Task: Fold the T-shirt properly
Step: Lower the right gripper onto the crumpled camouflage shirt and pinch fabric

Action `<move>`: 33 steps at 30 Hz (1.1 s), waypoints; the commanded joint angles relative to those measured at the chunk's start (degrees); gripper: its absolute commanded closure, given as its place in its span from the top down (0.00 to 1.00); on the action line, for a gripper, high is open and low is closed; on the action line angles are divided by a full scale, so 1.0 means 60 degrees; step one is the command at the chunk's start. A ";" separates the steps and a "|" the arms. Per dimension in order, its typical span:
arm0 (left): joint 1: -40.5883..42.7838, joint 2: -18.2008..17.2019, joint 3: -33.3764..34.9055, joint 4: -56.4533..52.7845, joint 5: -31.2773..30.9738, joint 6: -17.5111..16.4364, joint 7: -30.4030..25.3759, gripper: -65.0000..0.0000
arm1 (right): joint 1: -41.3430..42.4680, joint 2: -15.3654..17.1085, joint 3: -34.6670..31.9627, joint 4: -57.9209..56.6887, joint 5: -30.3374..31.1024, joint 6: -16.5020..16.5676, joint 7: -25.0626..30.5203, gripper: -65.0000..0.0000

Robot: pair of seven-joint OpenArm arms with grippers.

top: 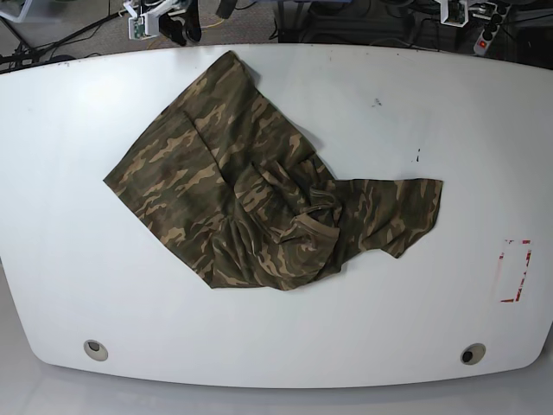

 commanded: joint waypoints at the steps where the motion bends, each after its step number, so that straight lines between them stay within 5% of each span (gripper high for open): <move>1: 0.0017 0.0030 -0.0019 0.0129 -0.0034 0.0032 -0.0240 0.88 | 0.0201 0.0034 0.0013 0.0184 0.0081 0.0070 0.0194 0.21; 6: -0.0261 -0.0014 0.0201 0.0114 -0.0034 0.0032 -0.0225 0.92 | 0.1139 0.0034 -0.0045 0.0198 0.0081 0.0070 0.0062 0.22; 16: -0.0833 0.0030 0.0230 0.0070 -0.0005 0.0032 -0.0225 0.92 | 0.3351 0.0048 -0.0045 0.0345 0.0081 0.0070 -0.1579 0.56; 21: -0.0877 0.0030 0.0230 0.0070 -0.0005 0.0032 -0.0225 0.92 | 0.4582 0.0429 -0.0221 0.0330 0.0081 0.0085 -0.2487 0.57; 33: -0.1184 0.0045 0.0230 0.0070 0.0054 0.0032 -0.0211 0.92 | 0.7688 0.1806 -0.2727 0.0008 0.0081 0.0085 -0.4334 0.57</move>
